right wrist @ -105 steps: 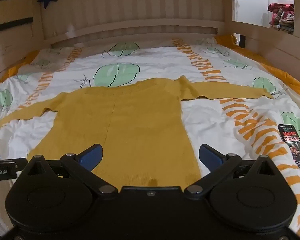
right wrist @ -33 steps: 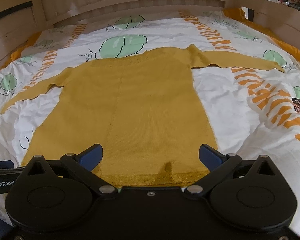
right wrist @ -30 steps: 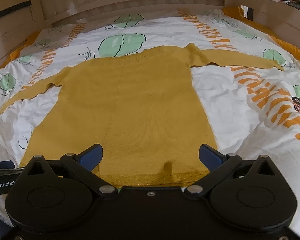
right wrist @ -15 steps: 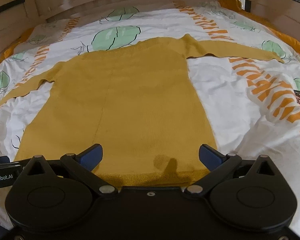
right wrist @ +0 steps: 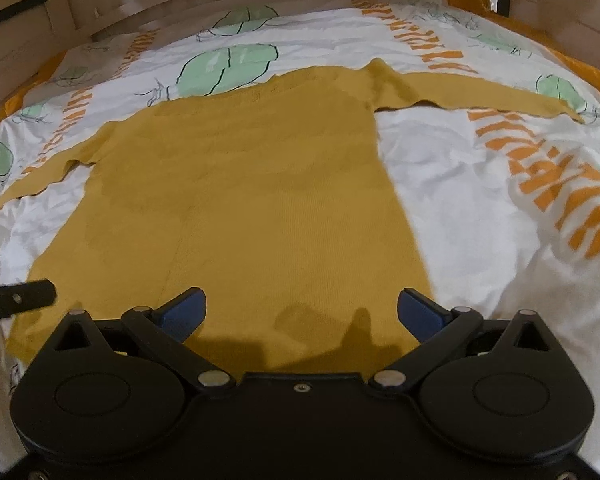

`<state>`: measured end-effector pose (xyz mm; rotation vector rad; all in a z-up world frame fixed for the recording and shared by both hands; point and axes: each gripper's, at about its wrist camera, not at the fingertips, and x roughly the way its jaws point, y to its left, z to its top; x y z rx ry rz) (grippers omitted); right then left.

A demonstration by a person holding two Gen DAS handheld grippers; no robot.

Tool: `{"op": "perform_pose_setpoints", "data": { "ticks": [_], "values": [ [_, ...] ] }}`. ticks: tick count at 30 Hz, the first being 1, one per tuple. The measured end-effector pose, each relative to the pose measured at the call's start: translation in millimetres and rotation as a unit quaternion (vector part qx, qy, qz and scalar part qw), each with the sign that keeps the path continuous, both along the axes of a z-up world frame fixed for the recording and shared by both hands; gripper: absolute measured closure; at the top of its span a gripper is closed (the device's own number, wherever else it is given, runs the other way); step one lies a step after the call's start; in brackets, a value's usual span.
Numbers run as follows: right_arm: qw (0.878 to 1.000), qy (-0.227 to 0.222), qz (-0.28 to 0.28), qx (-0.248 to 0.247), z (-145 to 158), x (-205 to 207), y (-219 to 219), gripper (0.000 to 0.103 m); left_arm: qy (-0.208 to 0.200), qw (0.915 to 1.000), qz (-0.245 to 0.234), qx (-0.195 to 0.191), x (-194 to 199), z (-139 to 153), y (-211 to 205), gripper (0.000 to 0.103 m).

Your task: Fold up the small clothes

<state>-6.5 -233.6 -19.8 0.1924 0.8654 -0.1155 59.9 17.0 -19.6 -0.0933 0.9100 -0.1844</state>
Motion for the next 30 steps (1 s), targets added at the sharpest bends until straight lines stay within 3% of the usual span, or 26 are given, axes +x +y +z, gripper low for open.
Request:
{"op": "perform_pose_setpoints", "data": {
  "ticks": [16,24,27,30],
  "values": [
    [0.997,-0.044,-0.059,-0.019,17.1,78.3,-94.5,0.001,-0.071,0.9957,-0.017,0.057,100.2,2.3,-35.1,0.023],
    [0.992,-0.048,-0.114,-0.029,22.1,122.9,-167.9,0.002,-0.063,0.9947,-0.014,0.080,151.4,-18.7,-52.0,0.023],
    [0.988,-0.042,-0.149,-0.024,20.2,139.7,-203.6,0.009,-0.060,0.9942,-0.016,0.088,162.2,-28.3,-58.5,0.023],
    [0.981,-0.032,-0.190,-0.005,15.1,154.5,-245.1,0.010,-0.056,0.9935,-0.020,0.097,170.8,-39.1,-63.9,0.023]
  ]
}}
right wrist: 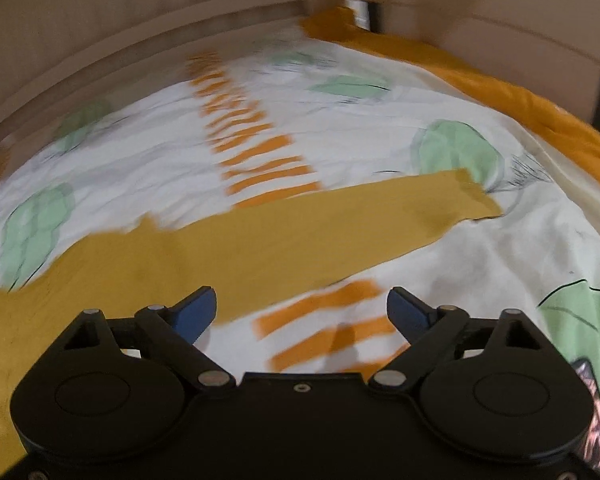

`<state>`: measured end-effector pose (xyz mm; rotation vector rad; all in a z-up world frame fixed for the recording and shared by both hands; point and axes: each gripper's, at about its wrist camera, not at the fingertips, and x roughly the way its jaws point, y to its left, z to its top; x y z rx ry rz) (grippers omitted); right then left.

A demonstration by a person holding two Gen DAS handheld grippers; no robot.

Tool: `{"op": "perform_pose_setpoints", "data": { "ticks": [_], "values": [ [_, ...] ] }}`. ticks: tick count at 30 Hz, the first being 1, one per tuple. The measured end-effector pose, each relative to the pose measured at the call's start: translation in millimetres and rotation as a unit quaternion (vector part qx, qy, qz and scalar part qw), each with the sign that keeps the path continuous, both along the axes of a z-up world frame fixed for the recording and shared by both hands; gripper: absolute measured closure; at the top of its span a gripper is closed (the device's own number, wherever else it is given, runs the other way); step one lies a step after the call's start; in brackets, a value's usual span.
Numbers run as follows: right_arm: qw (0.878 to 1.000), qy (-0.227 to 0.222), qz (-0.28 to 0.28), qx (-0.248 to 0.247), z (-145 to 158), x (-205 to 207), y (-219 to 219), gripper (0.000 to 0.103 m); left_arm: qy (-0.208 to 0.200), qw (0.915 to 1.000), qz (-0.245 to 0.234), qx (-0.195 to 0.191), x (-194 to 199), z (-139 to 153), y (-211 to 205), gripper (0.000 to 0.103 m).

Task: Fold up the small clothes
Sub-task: 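Grasp the sleeve cuff nearest the right tool and lift it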

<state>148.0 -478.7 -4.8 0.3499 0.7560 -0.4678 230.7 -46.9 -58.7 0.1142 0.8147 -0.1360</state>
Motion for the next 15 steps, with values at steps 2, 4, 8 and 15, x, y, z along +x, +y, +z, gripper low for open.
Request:
{"op": "perform_pose_setpoints", "data": {
  "ticks": [2,4,8,15],
  "values": [
    [1.000,0.005,-0.028,0.008,-3.5,6.1,-25.2,0.014,0.004,1.0000,0.001,0.003,5.5,-7.9,-1.8,0.023],
    [0.998,0.008,-0.056,0.002,-6.3,10.0,-46.9,0.014,0.010,0.9999,0.003,0.004,10.5,-17.1,-3.1,0.023],
    [0.995,0.003,-0.100,0.006,-14.2,15.0,-84.3,0.014,0.003,1.0000,0.005,0.004,12.0,-32.8,-2.8,0.021],
    [0.986,0.008,-0.155,0.057,-40.6,18.9,-126.8,0.015,-0.039,0.9991,0.006,-0.012,2.7,-44.2,1.0,0.011]
  ]
}}
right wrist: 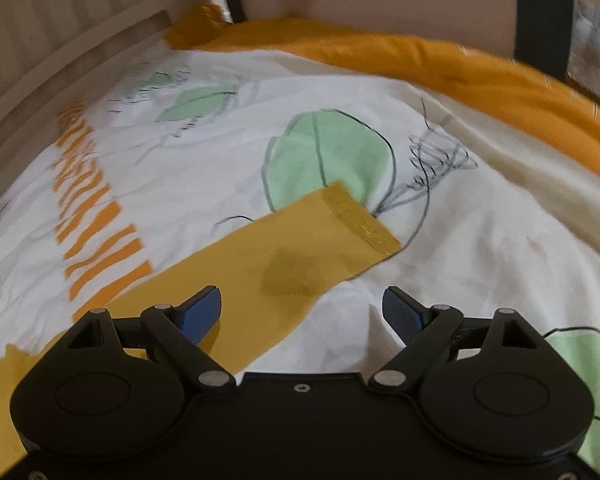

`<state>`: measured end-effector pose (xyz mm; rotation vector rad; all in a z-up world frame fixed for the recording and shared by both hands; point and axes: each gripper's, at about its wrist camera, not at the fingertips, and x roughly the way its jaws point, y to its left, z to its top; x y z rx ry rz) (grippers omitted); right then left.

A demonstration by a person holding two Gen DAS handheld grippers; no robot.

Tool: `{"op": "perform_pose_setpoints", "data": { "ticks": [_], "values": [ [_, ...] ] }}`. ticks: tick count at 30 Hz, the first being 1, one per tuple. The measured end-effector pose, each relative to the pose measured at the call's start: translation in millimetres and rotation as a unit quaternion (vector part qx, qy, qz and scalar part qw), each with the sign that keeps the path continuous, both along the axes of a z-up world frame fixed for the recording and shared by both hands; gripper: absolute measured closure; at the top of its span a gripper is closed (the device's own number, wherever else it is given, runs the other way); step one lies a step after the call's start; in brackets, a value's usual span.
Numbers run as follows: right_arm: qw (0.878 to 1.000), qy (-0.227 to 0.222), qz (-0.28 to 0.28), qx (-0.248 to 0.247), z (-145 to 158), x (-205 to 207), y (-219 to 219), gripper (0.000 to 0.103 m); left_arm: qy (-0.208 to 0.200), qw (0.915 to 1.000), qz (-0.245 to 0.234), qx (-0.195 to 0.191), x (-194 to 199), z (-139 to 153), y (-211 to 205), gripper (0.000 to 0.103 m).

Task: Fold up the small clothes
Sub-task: 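Grasp the sleeve cuff nearest the right tool and lift it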

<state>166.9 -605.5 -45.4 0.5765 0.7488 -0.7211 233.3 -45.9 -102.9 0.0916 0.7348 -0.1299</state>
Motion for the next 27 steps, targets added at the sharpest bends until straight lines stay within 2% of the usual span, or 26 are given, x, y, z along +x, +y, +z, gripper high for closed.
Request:
{"op": "perform_pose_setpoints", "data": {
  "ticks": [3,7,9,11,12,13,16,21,27],
  "values": [
    [0.999,-0.015,-0.011,0.030,-11.7,-0.3,-11.0,0.021,0.007,0.9999,0.002,-0.008,4.6,-0.2,0.7,0.006],
    [0.998,-0.040,-0.025,0.042,-19.8,-2.1,-22.0,0.030,0.005,1.0000,0.002,-0.003,6.4,-1.9,-2.4,0.005],
    [0.997,-0.050,-0.029,0.044,-21.2,-2.0,-26.8,0.040,0.004,1.0000,0.002,-0.003,5.7,-3.0,-2.5,0.004],
    [0.997,-0.061,-0.026,0.045,-21.3,-0.9,-31.4,0.062,0.003,1.0000,0.002,-0.003,5.7,-4.0,-2.3,0.003],
    [0.997,-0.060,-0.024,0.043,-21.1,0.7,-33.2,0.066,0.004,1.0000,0.003,-0.003,6.3,-4.5,-2.4,0.003],
    [0.997,-0.059,-0.021,0.042,-20.2,2.1,-34.8,0.077,0.005,1.0000,0.003,-0.003,6.9,-4.6,-2.4,0.001],
    [0.998,-0.062,-0.005,0.026,-7.7,4.8,-31.6,0.089,0.006,1.0000,0.003,-0.004,8.5,-5.1,-1.9,0.000],
    [0.993,-0.090,0.069,-0.011,38.0,15.5,-0.8,0.089,0.005,1.0000,0.003,-0.003,8.0,-5.5,-0.9,0.000],
    [0.973,-0.138,0.182,-0.032,104.2,41.2,70.4,0.090,0.005,1.0000,0.003,-0.003,7.9,-5.6,-1.1,0.000]
  ]
}}
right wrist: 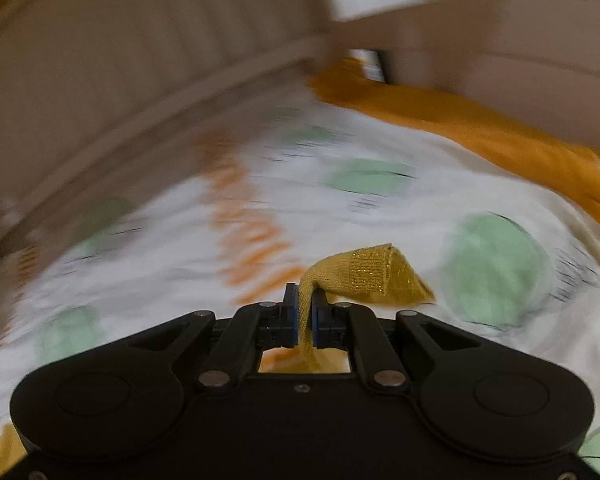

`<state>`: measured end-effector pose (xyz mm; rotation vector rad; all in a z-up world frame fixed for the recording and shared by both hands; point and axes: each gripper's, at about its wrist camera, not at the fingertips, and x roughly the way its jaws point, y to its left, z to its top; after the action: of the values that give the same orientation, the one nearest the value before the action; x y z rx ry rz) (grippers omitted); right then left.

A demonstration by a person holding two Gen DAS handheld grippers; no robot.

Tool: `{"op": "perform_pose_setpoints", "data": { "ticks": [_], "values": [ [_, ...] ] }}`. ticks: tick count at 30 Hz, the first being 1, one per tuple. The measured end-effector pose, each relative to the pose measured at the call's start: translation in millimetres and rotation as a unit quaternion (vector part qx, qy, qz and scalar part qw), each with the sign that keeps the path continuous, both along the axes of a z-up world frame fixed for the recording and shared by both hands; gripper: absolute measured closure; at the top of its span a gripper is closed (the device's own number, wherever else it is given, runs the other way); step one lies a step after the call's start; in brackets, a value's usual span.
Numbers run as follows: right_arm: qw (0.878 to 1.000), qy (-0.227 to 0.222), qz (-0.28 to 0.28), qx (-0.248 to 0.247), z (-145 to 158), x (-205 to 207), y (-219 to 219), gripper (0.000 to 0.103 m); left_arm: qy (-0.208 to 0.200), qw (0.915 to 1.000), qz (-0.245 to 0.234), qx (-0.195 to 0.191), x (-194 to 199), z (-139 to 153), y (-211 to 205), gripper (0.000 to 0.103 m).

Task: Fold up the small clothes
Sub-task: 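Grasp the sleeve cuff nearest the right tool and lift it, then lay the held sleeve across the sweater body and open the right tool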

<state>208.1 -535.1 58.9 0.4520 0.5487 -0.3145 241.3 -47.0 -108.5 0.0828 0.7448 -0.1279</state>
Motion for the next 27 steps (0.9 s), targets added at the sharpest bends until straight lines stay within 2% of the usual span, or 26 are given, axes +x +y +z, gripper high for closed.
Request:
{"op": "perform_pose_setpoints", "data": {
  "ticks": [5,9,11,16,20,24,27],
  "values": [
    [0.995,-0.030,0.099,0.009,32.4,22.7,80.4,0.090,0.000,1.0000,0.000,-0.004,-0.1,-0.1,1.4,0.000],
    [0.984,-0.036,0.173,0.024,32.8,40.1,146.1,0.090,0.000,1.0000,0.000,-0.008,0.0,-0.3,2.4,0.000],
    [0.978,-0.033,0.201,0.033,23.5,48.6,180.8,0.090,0.000,0.9999,0.000,-0.011,0.0,-0.5,3.0,0.000],
    [0.967,0.004,0.249,0.060,-22.5,68.3,249.6,0.090,0.000,0.9999,0.000,-0.016,0.3,-0.8,4.7,0.001],
    [0.958,0.036,0.281,0.037,-55.5,72.9,294.3,0.089,0.000,0.9998,0.000,-0.019,-0.1,-0.8,6.1,0.001],
    [0.949,0.048,0.311,0.018,-73.9,62.8,315.9,0.082,0.000,0.9998,-0.001,-0.018,-0.1,-0.5,6.0,0.001],
    [0.947,0.034,0.319,0.014,-75.0,53.2,316.4,0.082,0.000,0.9998,0.000,-0.018,-0.4,-0.5,6.0,0.001]
  ]
}}
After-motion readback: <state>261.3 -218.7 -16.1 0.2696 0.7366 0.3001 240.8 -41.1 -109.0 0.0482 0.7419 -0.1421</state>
